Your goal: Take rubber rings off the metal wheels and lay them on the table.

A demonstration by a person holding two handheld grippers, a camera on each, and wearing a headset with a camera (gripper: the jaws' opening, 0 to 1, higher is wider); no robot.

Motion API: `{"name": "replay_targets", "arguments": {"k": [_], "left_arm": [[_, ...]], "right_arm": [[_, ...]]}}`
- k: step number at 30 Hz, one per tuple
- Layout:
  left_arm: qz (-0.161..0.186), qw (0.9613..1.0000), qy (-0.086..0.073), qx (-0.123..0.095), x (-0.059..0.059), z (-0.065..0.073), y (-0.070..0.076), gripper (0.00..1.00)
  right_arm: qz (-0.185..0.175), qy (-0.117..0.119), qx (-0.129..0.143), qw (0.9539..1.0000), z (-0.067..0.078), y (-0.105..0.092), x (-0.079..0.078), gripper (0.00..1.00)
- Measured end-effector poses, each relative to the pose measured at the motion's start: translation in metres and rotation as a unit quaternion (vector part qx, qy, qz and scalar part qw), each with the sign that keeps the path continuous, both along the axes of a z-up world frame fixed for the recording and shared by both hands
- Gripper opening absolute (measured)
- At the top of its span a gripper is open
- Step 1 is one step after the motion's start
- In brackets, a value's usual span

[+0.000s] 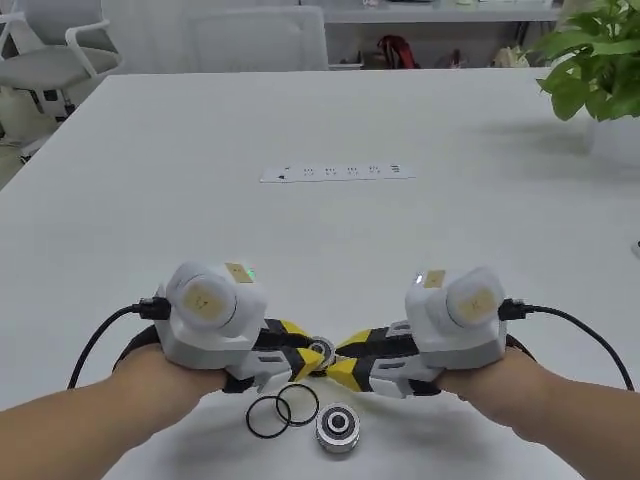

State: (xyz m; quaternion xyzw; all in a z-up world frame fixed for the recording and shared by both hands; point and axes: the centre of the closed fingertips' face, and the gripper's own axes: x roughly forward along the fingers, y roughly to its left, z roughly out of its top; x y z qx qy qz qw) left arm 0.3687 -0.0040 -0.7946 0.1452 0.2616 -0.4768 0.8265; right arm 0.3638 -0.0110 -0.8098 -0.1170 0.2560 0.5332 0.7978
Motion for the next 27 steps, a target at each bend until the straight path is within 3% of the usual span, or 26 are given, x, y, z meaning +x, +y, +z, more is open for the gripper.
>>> {"name": "replay_targets", "arguments": {"k": [7, 15, 23, 26, 27], "left_arm": [[0.001, 1.0, -0.001, 0.001, 0.0, 0.0, 0.001, 0.13], [0.0, 1.0, -0.003, 0.004, 0.0, 0.0, 0.0, 0.13], [-0.001, 1.0, -0.003, 0.008, -0.001, 0.0, 0.0, 0.12], [0.0, 0.9999, -0.006, 0.014, -0.001, 0.0, -0.001, 0.12], [0.0, 0.9999, -0.007, 0.015, -0.001, 0.0, -0.001, 0.12]], "right_arm": [[-0.007, 0.007, 0.001, 0.9999, -0.001, -0.001, 0.002, 0.03], [-0.037, 0.043, 0.019, 0.9982, -0.001, -0.005, 0.006, 0.0], [-0.097, 0.099, 0.084, 0.9868, 0.009, -0.01, 0.013, 0.0], [-0.111, 0.121, 0.111, 0.9802, 0.014, -0.006, 0.013, 0.0], [-0.11, 0.117, 0.107, 0.9812, 0.013, -0.007, 0.013, 0.0]]}}
